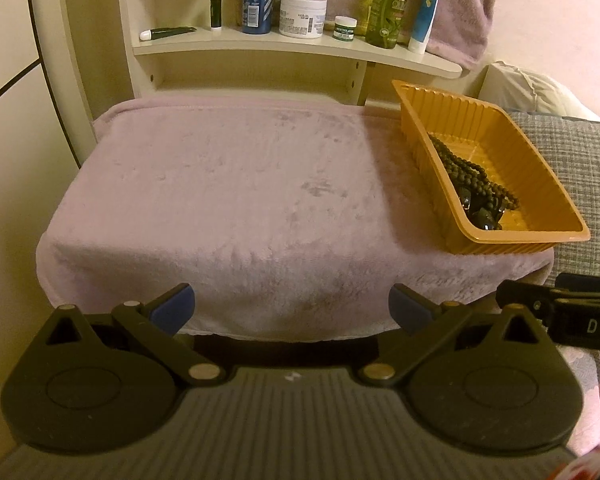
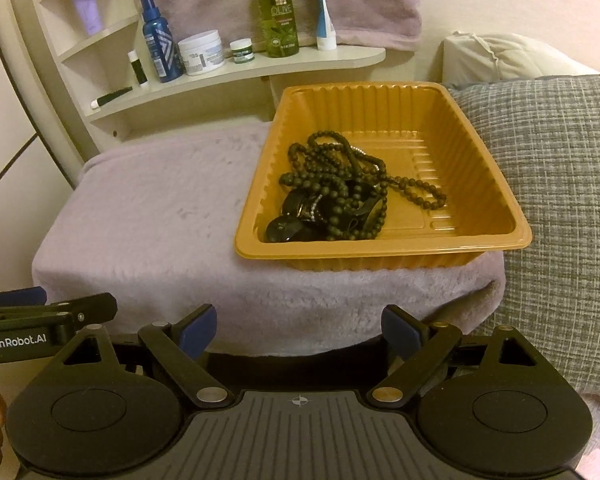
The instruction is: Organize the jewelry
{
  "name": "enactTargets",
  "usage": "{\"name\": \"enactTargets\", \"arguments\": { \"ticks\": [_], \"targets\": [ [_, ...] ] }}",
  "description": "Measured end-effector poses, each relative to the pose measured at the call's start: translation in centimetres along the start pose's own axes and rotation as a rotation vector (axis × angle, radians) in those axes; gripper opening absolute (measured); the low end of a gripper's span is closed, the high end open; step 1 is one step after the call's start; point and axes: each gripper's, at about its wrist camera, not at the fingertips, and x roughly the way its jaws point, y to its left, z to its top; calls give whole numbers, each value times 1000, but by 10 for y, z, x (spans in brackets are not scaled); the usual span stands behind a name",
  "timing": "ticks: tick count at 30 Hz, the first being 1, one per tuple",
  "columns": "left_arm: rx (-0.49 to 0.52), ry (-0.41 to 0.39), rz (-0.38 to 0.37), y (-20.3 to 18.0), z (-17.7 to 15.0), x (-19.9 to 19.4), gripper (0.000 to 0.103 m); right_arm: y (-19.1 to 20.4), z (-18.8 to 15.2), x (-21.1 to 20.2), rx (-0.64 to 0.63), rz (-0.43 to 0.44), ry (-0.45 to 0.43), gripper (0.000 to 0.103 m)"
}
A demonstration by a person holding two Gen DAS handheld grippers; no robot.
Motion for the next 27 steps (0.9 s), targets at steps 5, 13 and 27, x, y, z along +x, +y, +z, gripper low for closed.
{"name": "enactTargets", "arguments": {
  "ticks": [5,13,27],
  "targets": [
    [4,0,-6,1,0,-1,102,0,-1,0,5,1,-1,89],
    [-1,-5,-10,0,0,-2,102,0,0,-1,7,0,-5,89],
    [-1,-10,-14,1,0,-4,102,0,0,-1,8,-1,-12,89]
  ]
}}
